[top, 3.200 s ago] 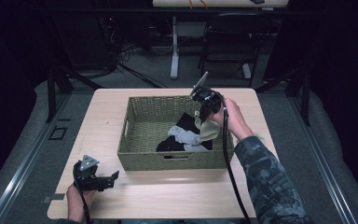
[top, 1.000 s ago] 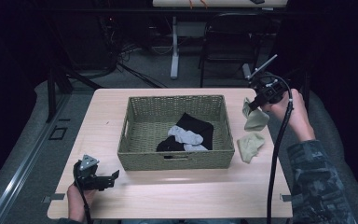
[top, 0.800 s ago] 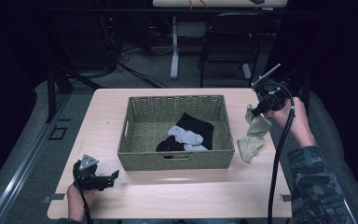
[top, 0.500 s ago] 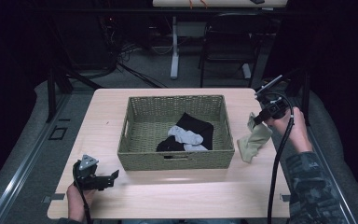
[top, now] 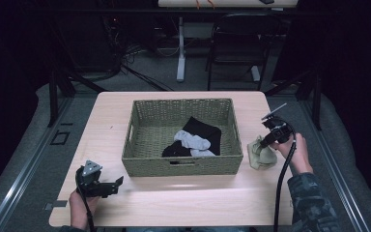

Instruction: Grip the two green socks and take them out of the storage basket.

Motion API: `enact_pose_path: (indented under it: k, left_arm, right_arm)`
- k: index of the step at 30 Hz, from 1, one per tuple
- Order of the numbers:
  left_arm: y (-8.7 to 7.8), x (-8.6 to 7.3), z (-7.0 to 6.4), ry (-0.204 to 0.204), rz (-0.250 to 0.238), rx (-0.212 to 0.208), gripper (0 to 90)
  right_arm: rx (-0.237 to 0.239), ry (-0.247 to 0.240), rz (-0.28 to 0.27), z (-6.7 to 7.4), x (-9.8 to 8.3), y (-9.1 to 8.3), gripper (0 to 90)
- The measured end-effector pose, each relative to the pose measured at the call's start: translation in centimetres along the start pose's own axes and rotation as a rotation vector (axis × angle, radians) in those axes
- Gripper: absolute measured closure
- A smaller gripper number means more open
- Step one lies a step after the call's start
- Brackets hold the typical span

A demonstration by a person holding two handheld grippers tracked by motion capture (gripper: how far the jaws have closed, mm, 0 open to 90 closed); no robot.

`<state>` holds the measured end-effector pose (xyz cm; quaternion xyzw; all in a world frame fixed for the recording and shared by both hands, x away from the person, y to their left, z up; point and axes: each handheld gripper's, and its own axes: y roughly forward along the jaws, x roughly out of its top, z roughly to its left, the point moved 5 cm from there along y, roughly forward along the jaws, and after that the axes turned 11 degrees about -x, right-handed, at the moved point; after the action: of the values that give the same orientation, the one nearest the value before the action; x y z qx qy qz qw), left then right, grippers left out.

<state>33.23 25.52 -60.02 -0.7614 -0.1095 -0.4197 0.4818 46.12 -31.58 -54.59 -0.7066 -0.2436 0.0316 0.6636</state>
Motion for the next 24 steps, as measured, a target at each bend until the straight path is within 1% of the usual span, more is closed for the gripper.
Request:
enact_pose_path:
  k: [2,3,4,5,6,7,8,9,10,11,12,13,14,15,16,17,18,19,20,24]
  left_arm:
    - [0.0,0.0,0.0,-0.001,-0.003,0.002,0.2]
    - [0.0,0.0,0.0,-0.001,-0.001,0.001,0.2]
    - [0.0,0.0,0.0,0.000,0.000,0.002,0.2]
    - [0.0,0.0,0.1,-0.001,0.001,0.003,0.2]
    - [0.0,-0.1,0.1,-0.002,-0.002,0.006,0.2]
    - [0.0,-0.1,0.1,-0.002,-0.002,0.006,0.2]
    - [-0.1,-0.1,0.1,-0.002,0.009,0.005,0.2]
    - [0.0,-0.1,0.1,-0.002,0.005,0.003,0.2]
    - [0.0,-0.1,0.0,-0.001,0.006,0.001,0.2]
    - [0.0,-0.1,0.0,-0.001,0.006,0.001,0.2]
    - [0.1,0.0,0.0,-0.003,-0.001,0.005,0.2]
    - [0.1,0.0,-0.1,-0.002,0.000,0.002,0.2]
    - [0.1,0.0,-0.1,-0.001,-0.001,0.001,0.2]
    - [0.1,0.0,-0.1,0.001,0.000,0.001,0.2]
    - [0.0,0.0,-0.1,0.001,0.005,0.002,0.2]
    - [0.0,0.0,-0.1,0.001,0.005,0.002,0.2]
    - [0.1,0.0,-0.1,0.000,-0.001,0.003,0.2]
    - [0.1,0.0,-0.1,-0.001,-0.002,0.003,0.2]
    - [0.1,0.0,-0.1,-0.002,-0.002,0.003,0.2]
    - [0.1,0.0,-0.1,-0.001,0.003,0.003,0.2]
  right_arm:
    - [-0.007,0.011,-0.002,-0.1,-0.3,0.7,74.8]
    - [-0.010,0.029,-0.015,0.0,-0.5,0.9,71.2]
    - [0.001,0.030,-0.022,-0.1,-0.6,1.0,65.8]
    - [-0.003,0.050,-0.035,0.0,-0.7,1.0,59.6]
    - [-0.002,0.056,-0.044,-0.2,-0.9,0.9,55.4]
    - [-0.002,0.064,-0.053,-0.3,-1.0,0.7,49.4]
    - [0.004,0.080,-0.068,-0.3,-1.2,0.5,43.6]
    - [0.008,0.081,-0.073,-0.4,-1.4,0.2,40.6]
    - [0.007,0.082,-0.083,-0.4,-1.7,-0.2,35.0]
    - [0.007,0.082,-0.083,-0.4,-1.7,-0.2,35.0]
    - [0.007,0.087,-0.096,-0.4,-1.9,-0.4,32.6]
    - [0.013,0.089,-0.122,-0.4,-2.3,-1.1,28.6]
    - [0.028,0.100,-0.142,-0.2,-2.5,-1.4,24.6]
    - [0.016,0.099,-0.165,-0.2,-3.1,-2.2,18.3]
    - [0.013,0.108,-0.173,-0.1,-3.4,-2.5,14.6]
    - [0.013,0.108,-0.173,-0.1,-3.4,-2.5,14.6]
    - [-0.004,0.098,-0.169,-0.1,-3.7,-2.7,13.5]
    - [-0.005,0.104,-0.205,0.1,-4.5,-3.5,8.1]
    - [-0.015,0.103,-0.214,0.2,-5.0,-3.8,6.6]
    - [-0.028,0.106,-0.239,0.7,-6.7,-4.3,1.8]
